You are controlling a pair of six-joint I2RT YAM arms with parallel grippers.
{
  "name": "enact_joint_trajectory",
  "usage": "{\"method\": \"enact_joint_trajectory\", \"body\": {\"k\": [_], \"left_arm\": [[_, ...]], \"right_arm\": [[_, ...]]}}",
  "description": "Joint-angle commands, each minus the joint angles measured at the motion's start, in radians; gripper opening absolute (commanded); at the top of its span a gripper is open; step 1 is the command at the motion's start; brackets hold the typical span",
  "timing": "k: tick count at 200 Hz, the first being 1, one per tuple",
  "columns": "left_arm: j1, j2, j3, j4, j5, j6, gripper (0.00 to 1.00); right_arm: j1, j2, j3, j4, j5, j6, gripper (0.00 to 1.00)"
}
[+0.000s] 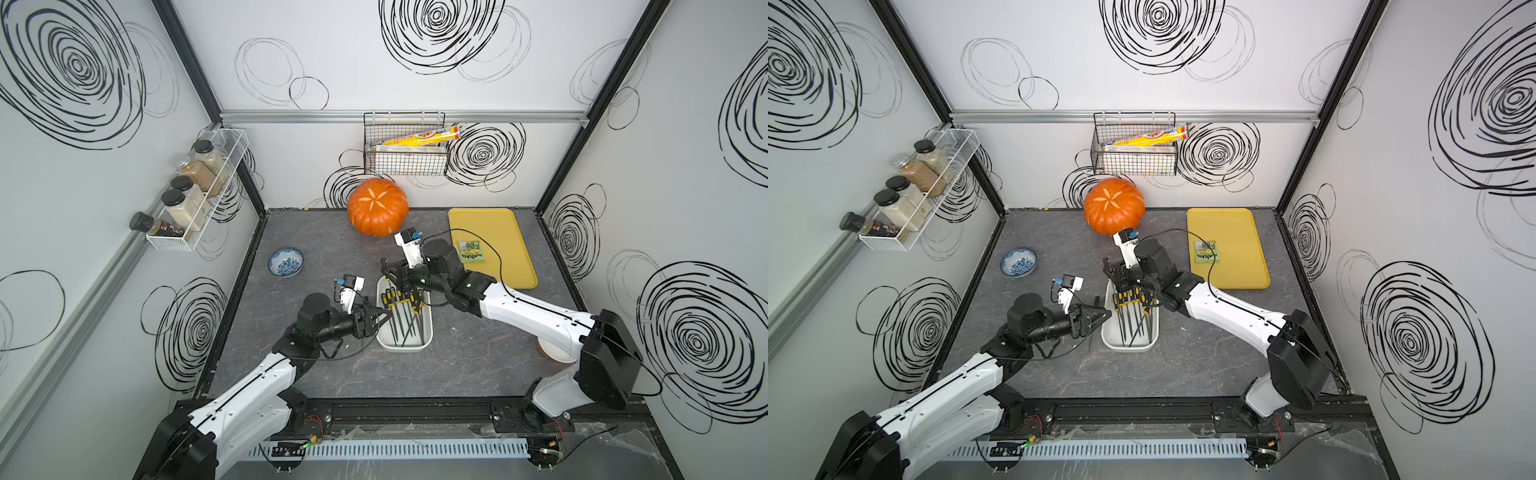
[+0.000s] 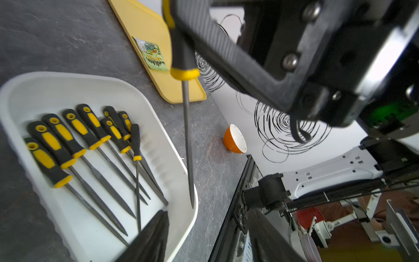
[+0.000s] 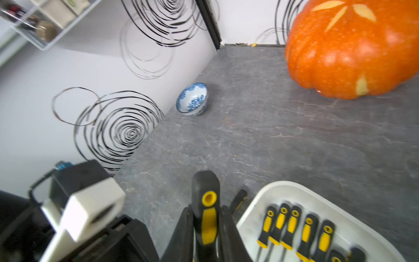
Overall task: Take the file tool out of the storage box
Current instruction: Pick up the file tool from the storage box.
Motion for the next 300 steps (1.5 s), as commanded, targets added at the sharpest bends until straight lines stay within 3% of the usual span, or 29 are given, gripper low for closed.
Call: {"method": "enact_joint_trajectory", "body": {"k": [1,35,101,112,126,143,191,201,224,235,256,283,300], "left_arm": [[-0.037,0.021,0.035,0.046,-0.011,0.044,0.60],[-0.065,0.043,0.044,0.043,-0.029,0.054,0.47],[-0.074,0.060,0.054,0.020,-0.057,0.068,0.46],[-0.075,0.065,0.053,0.027,-0.052,0.069,0.38],[-0.081,0.069,0.054,0.033,-0.051,0.069,0.36],[-0.087,0.074,0.055,0.030,-0.059,0.070,0.20],[-0.092,0.084,0.060,0.024,-0.072,0.072,0.01],[-0.093,0.084,0.061,0.021,-0.074,0.074,0.00],[-0.093,0.084,0.064,0.000,-0.094,0.078,0.00],[-0.093,0.084,0.070,-0.026,-0.116,0.082,0.00],[-0.094,0.087,0.129,-0.172,-0.190,0.098,0.00],[-0.096,0.137,0.298,-0.579,-0.439,0.115,0.00],[-0.095,0.191,0.392,-0.774,-0.519,0.121,0.00]], "right_arm": [[0.000,-0.039,-0.042,0.149,-0.124,0.079,0.06],[0.001,-0.079,-0.096,0.216,-0.136,0.124,0.05],[0.001,-0.111,-0.163,0.317,-0.156,0.186,0.05],[0.001,-0.108,-0.172,0.337,-0.160,0.193,0.05],[0.000,-0.101,-0.182,0.354,-0.161,0.197,0.05],[0.001,-0.092,-0.183,0.354,-0.158,0.195,0.05],[0.001,-0.096,-0.214,0.378,-0.132,0.189,0.07],[0.000,-0.098,-0.225,0.390,-0.133,0.191,0.11],[0.001,-0.103,-0.239,0.393,-0.135,0.193,0.53],[0.000,-0.108,-0.241,0.377,-0.132,0.186,0.63],[0.001,-0.131,-0.222,0.278,-0.094,0.126,0.69],[-0.007,-0.152,-0.166,0.039,0.020,-0.034,0.70],[-0.013,-0.158,-0.144,-0.091,0.115,-0.122,0.71]]}}
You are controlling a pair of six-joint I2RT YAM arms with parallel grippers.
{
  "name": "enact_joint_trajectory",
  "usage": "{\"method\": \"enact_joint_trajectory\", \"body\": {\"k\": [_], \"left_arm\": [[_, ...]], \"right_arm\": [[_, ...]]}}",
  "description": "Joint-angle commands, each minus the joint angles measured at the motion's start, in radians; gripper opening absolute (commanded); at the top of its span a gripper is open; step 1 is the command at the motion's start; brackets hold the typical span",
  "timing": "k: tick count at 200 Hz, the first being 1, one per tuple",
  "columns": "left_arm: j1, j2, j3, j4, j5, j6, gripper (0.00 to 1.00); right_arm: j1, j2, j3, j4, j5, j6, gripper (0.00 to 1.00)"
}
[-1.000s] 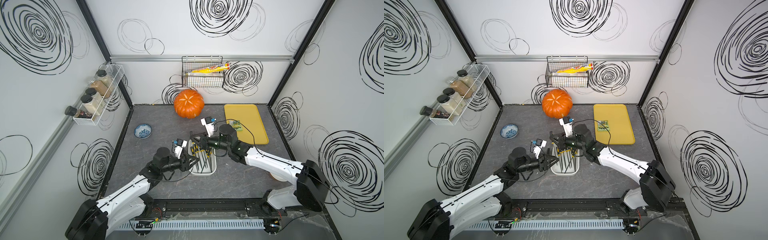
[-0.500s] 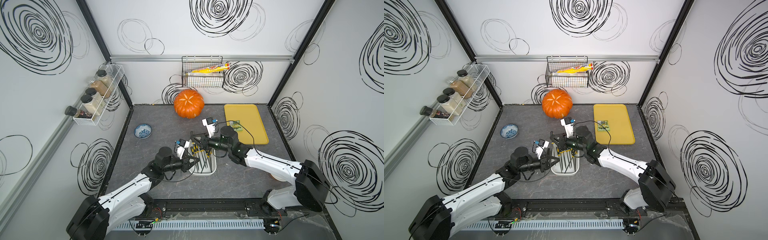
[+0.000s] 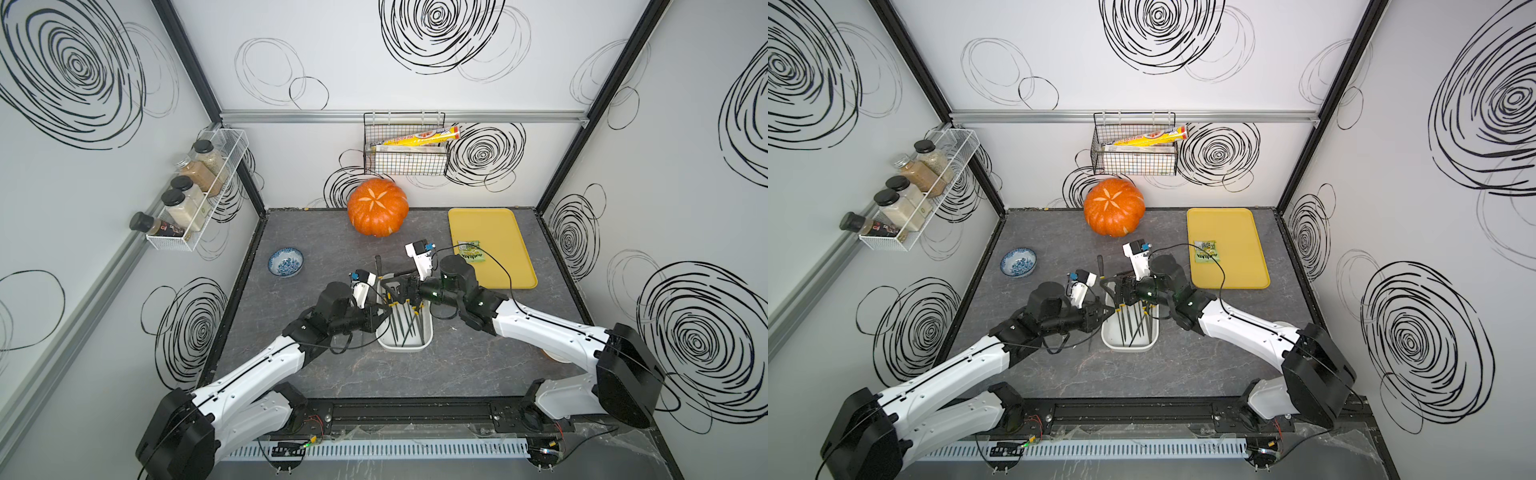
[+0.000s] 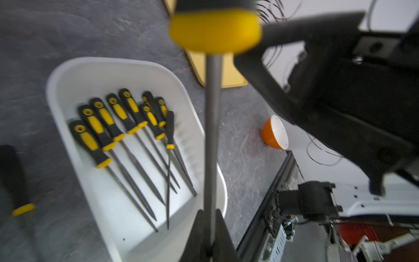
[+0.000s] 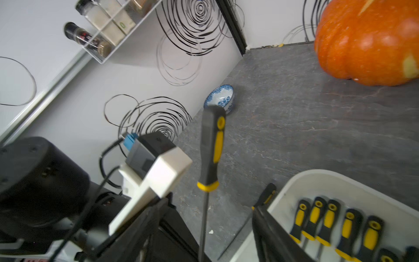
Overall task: Take the file tool out of the storage box
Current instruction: Pick up the file tool from the storage box, then place the file tool at the center of the board.
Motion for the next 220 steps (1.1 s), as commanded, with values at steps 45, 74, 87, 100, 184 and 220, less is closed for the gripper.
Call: {"method": "enact_joint_trajectory", "body": {"k": [45,74,87,100,184,220], "left_arm": [[0.008,0.204,0.254,-0.619,-0.222,0.072,0.00],[0.025,0.287,0.270,-0.740,-0.237,0.076,0.00],[0.026,0.312,0.270,-0.781,-0.237,0.076,0.00],[0.030,0.331,0.261,-0.809,-0.229,0.078,0.00],[0.077,0.507,0.328,-0.909,-0.171,0.095,0.00],[0.088,0.576,0.370,-0.955,-0.201,0.107,0.00]], "right_arm": [[-0.074,-0.082,-0.025,-0.293,0.215,-0.263,0.72],[-0.093,-0.109,-0.045,-0.297,0.177,-0.261,0.72],[-0.095,-0.130,-0.065,-0.292,0.180,-0.261,0.72],[-0.098,-0.149,-0.083,-0.282,0.175,-0.264,0.72],[-0.098,-0.235,-0.136,-0.271,0.147,-0.267,0.72],[-0.098,-0.232,-0.135,-0.271,0.141,-0.267,0.72]]}}
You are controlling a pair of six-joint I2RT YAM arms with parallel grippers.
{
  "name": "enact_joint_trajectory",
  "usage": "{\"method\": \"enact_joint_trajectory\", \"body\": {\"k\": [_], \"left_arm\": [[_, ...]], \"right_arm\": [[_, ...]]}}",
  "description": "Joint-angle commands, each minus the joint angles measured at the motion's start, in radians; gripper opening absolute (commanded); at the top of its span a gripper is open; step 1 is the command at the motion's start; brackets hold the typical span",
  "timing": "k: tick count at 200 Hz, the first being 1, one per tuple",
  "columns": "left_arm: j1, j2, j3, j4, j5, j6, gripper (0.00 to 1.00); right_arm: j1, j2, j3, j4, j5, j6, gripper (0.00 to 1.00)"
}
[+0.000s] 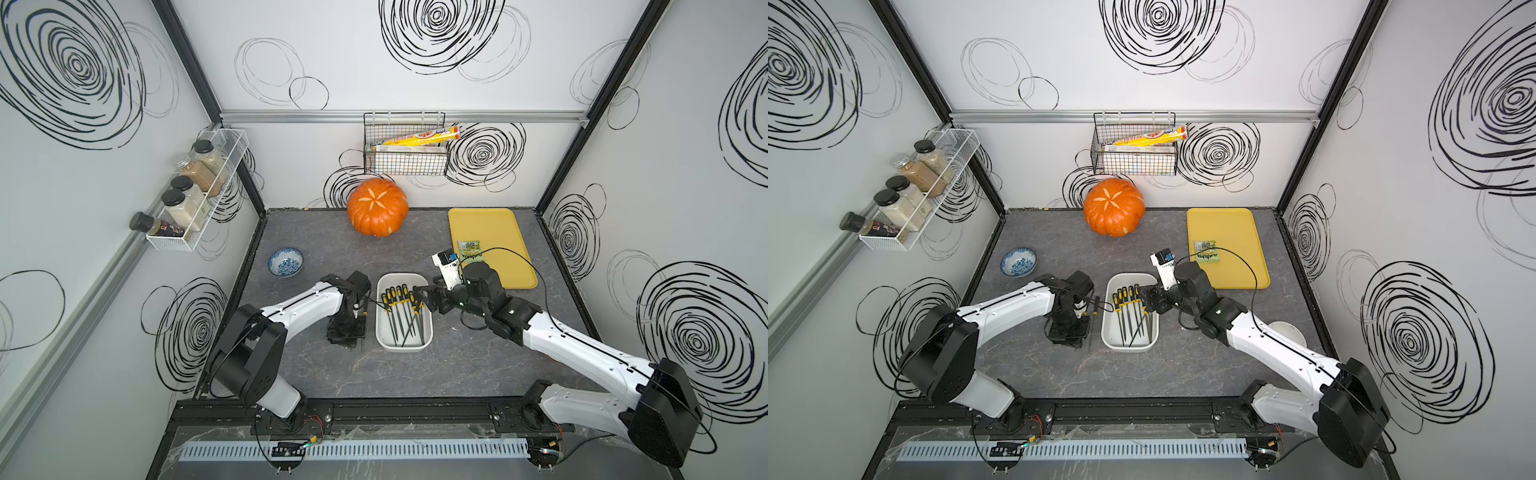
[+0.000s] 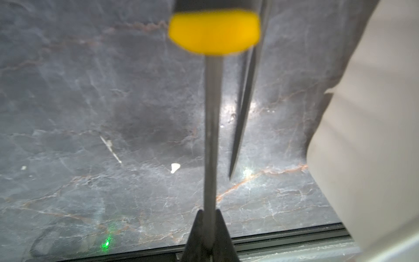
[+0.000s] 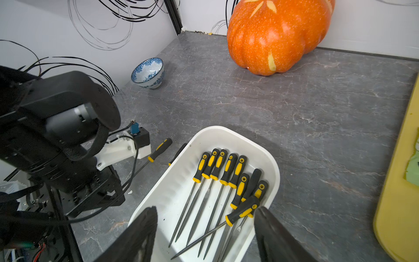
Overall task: Take the file tool out of the storage box
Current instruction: Place the file tool at the center of the board.
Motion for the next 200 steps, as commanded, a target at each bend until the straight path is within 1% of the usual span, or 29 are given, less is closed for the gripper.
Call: {"method": "enact_joint_trajectory", "body": {"k": [1,25,87,126,151,172,200], "left_arm": [[0.007,0.043,0.035,-0.068,-0.035,0.015,0.00],[0.017,0.082,0.027,-0.048,-0.006,0.040,0.00],[0.062,0.151,0.035,-0.043,-0.010,0.071,0.00],[0.063,0.170,0.036,-0.025,0.003,0.087,0.00],[0.063,0.165,0.027,0.008,0.018,0.090,0.11],[0.063,0.166,0.018,0.025,0.018,0.089,0.09],[0.063,0.177,0.003,0.045,0.018,0.099,0.10]], "right_arm": [[-0.002,-0.005,-0.005,0.003,-0.010,-0.011,0.72],[-0.002,0.005,-0.002,0.000,-0.015,-0.013,0.72],[-0.002,0.020,-0.007,0.012,-0.020,-0.011,0.72],[-0.002,0.057,-0.005,0.025,-0.060,-0.011,0.72],[-0.003,0.094,-0.001,0.040,-0.108,-0.011,0.72],[-0.002,0.120,0.006,0.037,-0.113,-0.014,0.71],[-0.002,0.143,0.008,0.046,-0.121,-0.016,0.71]]}}
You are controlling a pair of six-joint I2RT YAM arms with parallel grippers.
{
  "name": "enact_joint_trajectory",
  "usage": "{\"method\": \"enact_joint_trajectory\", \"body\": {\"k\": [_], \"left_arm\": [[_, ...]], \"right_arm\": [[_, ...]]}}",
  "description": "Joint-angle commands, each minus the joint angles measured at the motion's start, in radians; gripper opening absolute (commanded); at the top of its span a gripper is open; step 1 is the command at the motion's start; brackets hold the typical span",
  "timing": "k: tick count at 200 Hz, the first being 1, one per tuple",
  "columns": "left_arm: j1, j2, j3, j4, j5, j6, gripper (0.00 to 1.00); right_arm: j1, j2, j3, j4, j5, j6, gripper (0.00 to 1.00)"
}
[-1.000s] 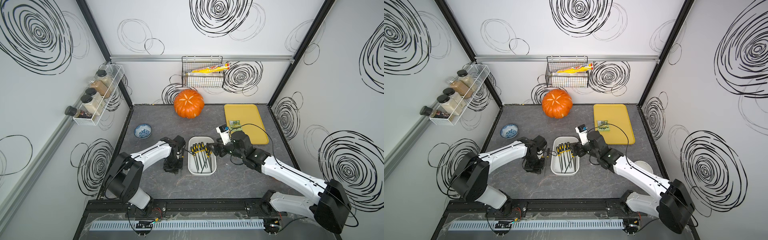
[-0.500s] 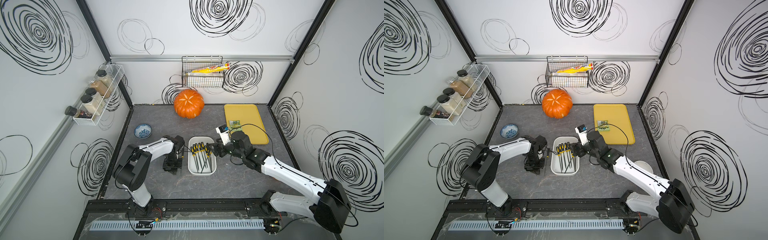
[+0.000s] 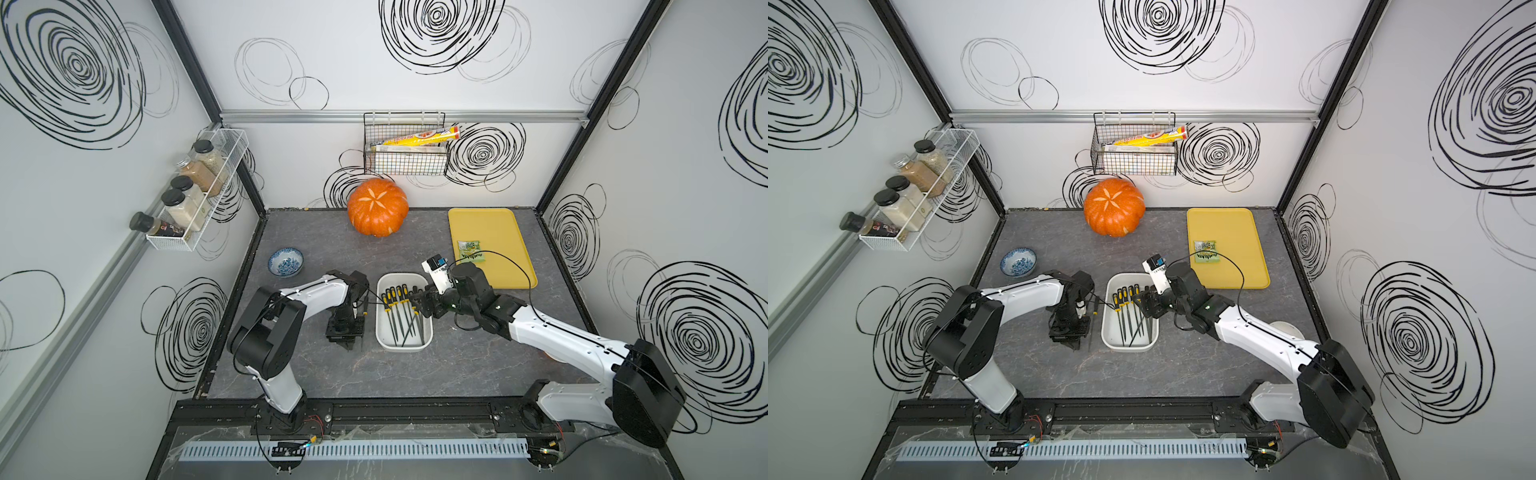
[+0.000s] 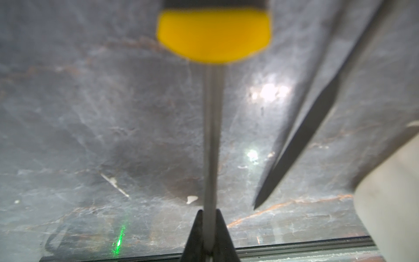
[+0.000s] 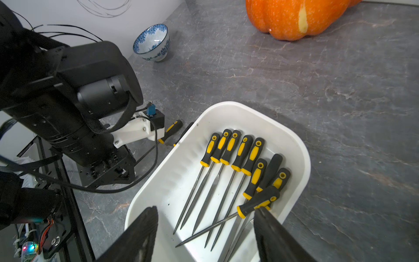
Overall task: Take the file tool out of the storage box
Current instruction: Place the file tool at the center of the board.
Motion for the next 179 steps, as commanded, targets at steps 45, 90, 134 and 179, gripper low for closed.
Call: {"method": "enact_joint_trajectory", "body": {"k": [45,90,134,179], "left_arm": [[0.015,0.041,-0.050,0.083,0.013,0.034,0.12],[0.026,0.032,-0.069,0.103,0.008,0.047,0.21],[0.029,0.008,-0.057,0.104,-0.001,0.046,0.24],[0.030,-0.150,0.010,0.046,-0.028,0.025,0.36]], "right_arm": [[-0.002,0.063,0.016,0.040,-0.040,-0.013,0.71],[-0.002,0.120,0.047,0.009,-0.063,-0.018,0.71],[0.000,0.151,0.053,0.025,-0.091,-0.009,0.69],[0.030,0.232,0.107,-0.006,-0.036,-0.003,0.56]]}}
